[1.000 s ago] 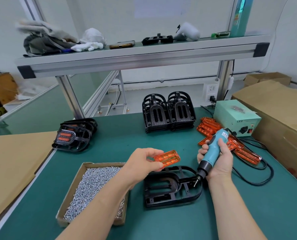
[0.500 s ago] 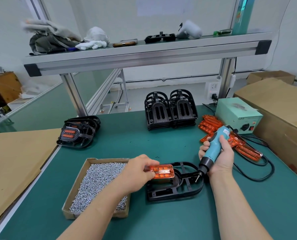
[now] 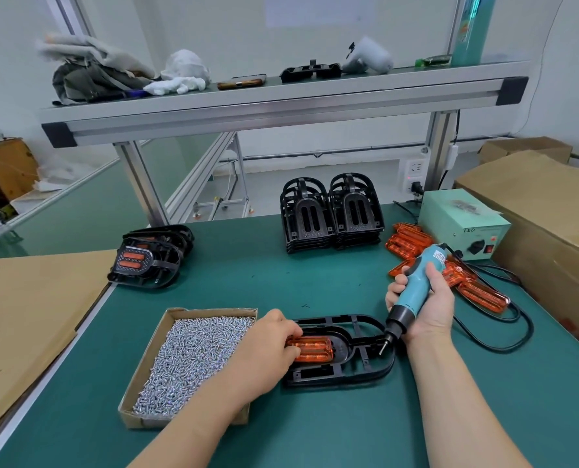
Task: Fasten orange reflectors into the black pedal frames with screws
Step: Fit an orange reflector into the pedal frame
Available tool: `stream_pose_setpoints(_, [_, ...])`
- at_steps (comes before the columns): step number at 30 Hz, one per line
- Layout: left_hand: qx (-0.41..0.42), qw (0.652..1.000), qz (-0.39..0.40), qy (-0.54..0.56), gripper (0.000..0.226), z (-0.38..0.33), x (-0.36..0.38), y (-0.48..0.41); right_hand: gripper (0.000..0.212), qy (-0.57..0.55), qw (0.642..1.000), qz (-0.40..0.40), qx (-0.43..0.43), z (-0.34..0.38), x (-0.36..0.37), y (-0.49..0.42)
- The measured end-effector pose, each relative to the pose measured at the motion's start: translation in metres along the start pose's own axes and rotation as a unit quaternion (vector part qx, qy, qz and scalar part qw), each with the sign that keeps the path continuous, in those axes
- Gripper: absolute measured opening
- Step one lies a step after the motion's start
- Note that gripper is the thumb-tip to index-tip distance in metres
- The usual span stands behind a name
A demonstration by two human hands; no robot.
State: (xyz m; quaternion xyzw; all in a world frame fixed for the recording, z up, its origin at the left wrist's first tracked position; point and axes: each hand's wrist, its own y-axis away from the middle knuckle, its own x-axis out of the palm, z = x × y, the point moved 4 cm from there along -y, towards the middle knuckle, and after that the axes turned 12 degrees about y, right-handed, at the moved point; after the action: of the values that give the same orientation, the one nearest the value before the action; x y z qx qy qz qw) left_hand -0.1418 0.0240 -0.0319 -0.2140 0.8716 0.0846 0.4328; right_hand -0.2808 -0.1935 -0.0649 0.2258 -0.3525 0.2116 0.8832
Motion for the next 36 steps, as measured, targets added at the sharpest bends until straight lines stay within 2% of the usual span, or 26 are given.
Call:
stream_pose_setpoints(11, [0.027, 0.998, -0.042, 0.03, 0.022, -0.006, 0.004, -0.005, 0.032, 0.008, 1.0, 0.003, -0.003, 0.0, 0.002, 0.0])
stream_pose_setpoints(20, [0.032, 0.998, -0.02, -0.048, 0.028, -0.008, 0.009, -0.006, 0.032, 0.009, 1.0, 0.004, -0.007, 0.001, 0.0, -0.001])
stream_pose_setpoints(25, [0.131, 0.99, -0.046, -0.037, 0.03, -0.023, 0.015, 0.001, 0.031, 0.012, 1.0, 0.003, -0.006, 0.0, 0.002, -0.001])
stream_pose_setpoints(32, [0.093, 0.995, 0.007, -0.046, 0.029, -0.021, 0.024, -0.003, 0.031, 0.01, 1.0, -0.003, -0.006, 0.001, -0.002, 0.0])
stream_pose_setpoints(36, [0.095, 0.995, -0.013, -0.013, 0.027, -0.022, 0.023, 0.001, 0.03, 0.006, 1.0, 0.0, -0.004, 0.002, -0.002, 0.0])
